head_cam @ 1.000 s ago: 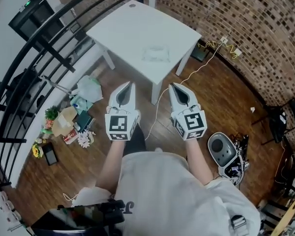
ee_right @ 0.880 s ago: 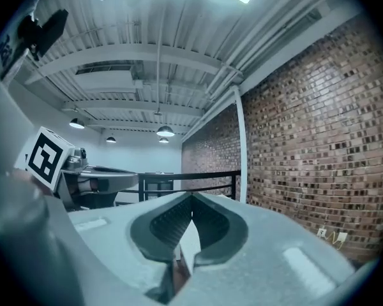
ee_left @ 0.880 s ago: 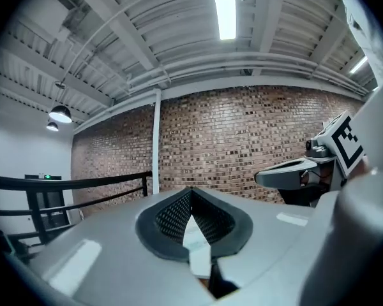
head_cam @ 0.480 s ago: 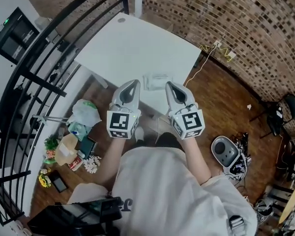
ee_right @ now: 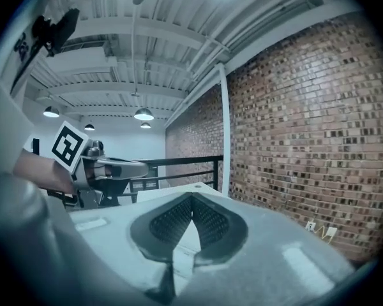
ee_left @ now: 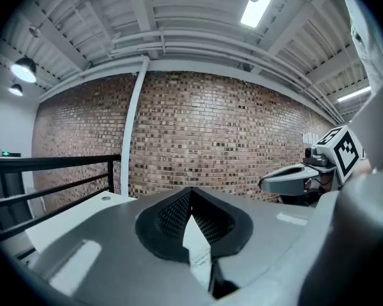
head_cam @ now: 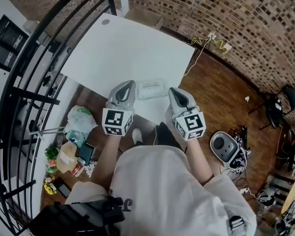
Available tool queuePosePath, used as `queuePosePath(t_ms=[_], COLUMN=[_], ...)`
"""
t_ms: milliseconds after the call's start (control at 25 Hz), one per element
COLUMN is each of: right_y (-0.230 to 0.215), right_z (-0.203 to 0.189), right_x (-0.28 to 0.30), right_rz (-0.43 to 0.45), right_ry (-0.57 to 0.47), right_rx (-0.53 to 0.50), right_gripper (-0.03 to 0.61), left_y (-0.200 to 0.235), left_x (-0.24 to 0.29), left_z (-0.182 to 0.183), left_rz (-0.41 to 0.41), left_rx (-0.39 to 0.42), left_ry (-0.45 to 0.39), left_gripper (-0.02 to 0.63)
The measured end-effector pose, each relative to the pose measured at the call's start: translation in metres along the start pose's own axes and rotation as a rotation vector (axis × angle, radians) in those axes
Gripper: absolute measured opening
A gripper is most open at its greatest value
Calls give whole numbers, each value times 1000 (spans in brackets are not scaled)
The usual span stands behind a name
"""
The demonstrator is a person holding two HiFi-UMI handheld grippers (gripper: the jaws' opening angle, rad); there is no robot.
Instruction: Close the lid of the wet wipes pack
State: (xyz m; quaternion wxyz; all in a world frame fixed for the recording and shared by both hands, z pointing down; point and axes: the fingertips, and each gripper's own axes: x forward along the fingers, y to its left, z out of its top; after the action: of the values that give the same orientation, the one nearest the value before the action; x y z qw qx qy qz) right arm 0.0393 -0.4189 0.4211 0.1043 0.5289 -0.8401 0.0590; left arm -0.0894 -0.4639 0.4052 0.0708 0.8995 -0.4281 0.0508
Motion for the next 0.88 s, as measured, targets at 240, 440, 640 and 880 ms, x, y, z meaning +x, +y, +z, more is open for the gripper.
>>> queuePosePath(t_ms=[240, 440, 640, 880], right_y=[-33, -55, -68, -87], right_z=[-31, -53, -74, -91], right_x=[-3, -15, -32, -44], right_rz=[31, 9, -9, -1], right_ry=[78, 126, 175, 239], right_rx=[-62, -70, -28, -25], right_gripper=[-9, -9, -9, -9], left_y=[4, 11, 15, 14], left_x=[29, 50, 65, 83], left_z=[-20, -40, -61, -96], left_rz=[-31, -67, -115, -184], left_rx=[12, 15, 10, 19], left_ry=[56, 94, 119, 180], left_gripper=[15, 15, 15, 15])
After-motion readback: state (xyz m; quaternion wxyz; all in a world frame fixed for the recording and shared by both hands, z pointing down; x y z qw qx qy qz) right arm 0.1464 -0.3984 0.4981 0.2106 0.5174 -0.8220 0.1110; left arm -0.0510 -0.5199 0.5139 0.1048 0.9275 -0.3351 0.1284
